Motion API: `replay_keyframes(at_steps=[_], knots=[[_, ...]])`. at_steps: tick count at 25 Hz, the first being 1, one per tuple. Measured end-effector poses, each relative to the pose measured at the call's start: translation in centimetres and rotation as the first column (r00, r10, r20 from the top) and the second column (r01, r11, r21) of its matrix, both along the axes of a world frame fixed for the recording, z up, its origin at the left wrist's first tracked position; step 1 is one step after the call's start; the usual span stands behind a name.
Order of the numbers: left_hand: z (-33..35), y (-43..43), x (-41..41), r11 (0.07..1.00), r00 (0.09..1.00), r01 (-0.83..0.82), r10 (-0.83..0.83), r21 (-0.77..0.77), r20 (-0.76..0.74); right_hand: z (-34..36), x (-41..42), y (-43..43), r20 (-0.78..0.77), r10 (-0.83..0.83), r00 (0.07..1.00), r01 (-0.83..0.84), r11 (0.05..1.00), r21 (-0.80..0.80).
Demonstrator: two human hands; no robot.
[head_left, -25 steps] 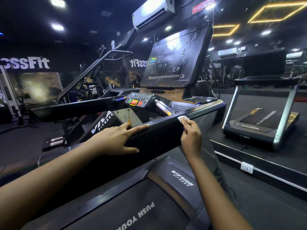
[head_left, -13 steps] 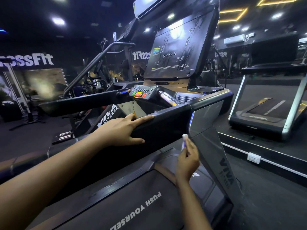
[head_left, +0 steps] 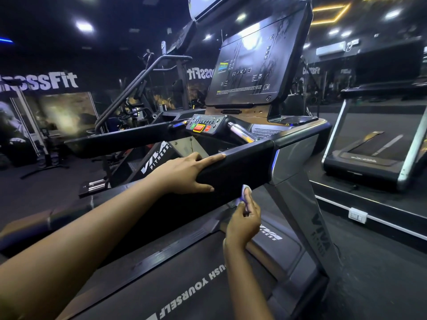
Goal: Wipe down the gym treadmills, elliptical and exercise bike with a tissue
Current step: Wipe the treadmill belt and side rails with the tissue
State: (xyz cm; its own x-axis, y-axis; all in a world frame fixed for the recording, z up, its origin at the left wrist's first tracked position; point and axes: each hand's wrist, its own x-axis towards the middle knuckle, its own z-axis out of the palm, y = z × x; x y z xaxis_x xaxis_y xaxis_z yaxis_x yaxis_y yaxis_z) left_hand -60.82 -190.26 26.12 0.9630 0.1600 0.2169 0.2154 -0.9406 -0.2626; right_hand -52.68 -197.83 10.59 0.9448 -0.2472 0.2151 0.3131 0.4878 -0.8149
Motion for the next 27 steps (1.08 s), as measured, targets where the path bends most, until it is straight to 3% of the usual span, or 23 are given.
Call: replay_keyframes(at_steps=[3, 8, 14, 22, 27], knots=[[0.2, 0.2, -0.2, 0.999, 0.999, 0.013, -0.014, -0.033, -0.039, 0.3, -3.6, 0.6, 0.021, 0.019, 1.0, -0.02, 0.999, 0.043], [0.7, 1.8, -5.8, 0.987, 0.992, 0.02, -0.04, -0.161, -0.121, -0.1, -4.1, -1.0, 0.062, -0.002, 0.998, 0.006, 0.998, -0.068], [0.8, 3.3, -14.6, 0.996, 0.992, 0.037, -0.047, -0.086, -0.12, 1.1, -5.1, 1.0, -0.056, 0.011, 0.998, -0.012, 1.0, -0.019], [0.4, 4.8, -20.5, 0.996, 0.996, 0.064, -0.068, -0.065, -0.064, 1.2, -15.2, 3.3, -0.045, 0.032, 0.998, -0.029, 0.996, 0.085], [-0.1, 5.4, -21.5, 0.995, 0.995, 0.099, -0.099, -0.029, -0.013, -0.3, -21.6, 4.1, 0.009, 0.129, 0.992, -0.129, 0.987, 0.1]])
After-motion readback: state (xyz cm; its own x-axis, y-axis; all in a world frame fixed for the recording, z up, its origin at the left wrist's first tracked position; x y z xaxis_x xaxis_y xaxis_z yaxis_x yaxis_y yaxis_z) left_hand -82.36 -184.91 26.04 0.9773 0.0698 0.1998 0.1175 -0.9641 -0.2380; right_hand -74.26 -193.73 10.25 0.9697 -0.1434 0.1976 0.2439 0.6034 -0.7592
